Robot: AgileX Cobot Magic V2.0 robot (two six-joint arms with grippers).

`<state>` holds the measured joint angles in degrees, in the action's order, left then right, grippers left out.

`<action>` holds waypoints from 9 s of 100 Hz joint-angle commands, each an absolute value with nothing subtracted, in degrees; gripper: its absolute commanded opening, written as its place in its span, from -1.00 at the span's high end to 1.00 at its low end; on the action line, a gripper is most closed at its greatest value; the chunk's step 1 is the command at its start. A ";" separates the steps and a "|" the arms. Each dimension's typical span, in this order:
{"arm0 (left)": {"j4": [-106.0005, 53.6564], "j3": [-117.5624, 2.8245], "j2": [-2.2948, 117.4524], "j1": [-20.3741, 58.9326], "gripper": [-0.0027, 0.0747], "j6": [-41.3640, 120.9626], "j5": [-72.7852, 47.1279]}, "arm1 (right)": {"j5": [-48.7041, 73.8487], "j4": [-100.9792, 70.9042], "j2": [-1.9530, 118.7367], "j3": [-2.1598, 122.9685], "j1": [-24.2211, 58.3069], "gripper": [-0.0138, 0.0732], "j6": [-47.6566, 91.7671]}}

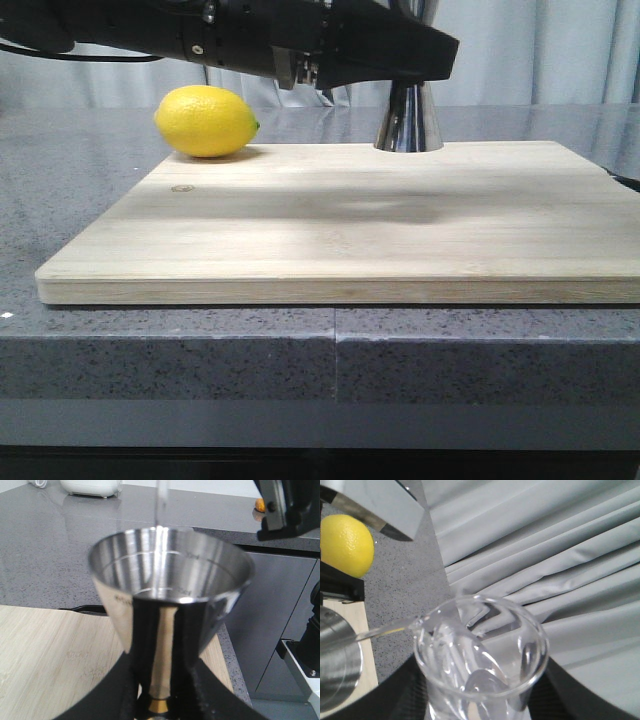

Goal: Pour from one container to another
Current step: 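Tilt the glass beaker with the right gripper, pouring liquid into the jigger, then tilt the beaker upright and carry it back toward its spot, then lower the glass beaker onto the board and open the right gripper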

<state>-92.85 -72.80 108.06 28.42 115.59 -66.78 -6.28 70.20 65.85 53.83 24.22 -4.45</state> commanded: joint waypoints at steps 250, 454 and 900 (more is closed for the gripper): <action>-96.88 -74.63 104.57 28.90 0.99 115.19 -73.34 | -5.31 87.50 64.82 55.95 24.27 0.22 -4.21; -96.88 -74.63 104.57 28.90 0.99 115.19 -73.34 | -2.51 92.25 64.82 55.95 24.27 0.22 -32.36; -96.88 -74.63 104.57 28.90 0.99 115.19 -73.34 | -46.92 68.58 97.78 52.17 -5.99 -0.63 -41.93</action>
<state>-92.59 -72.80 108.06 28.42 115.58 -66.78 -43.99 71.07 100.08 51.25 -5.65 -41.73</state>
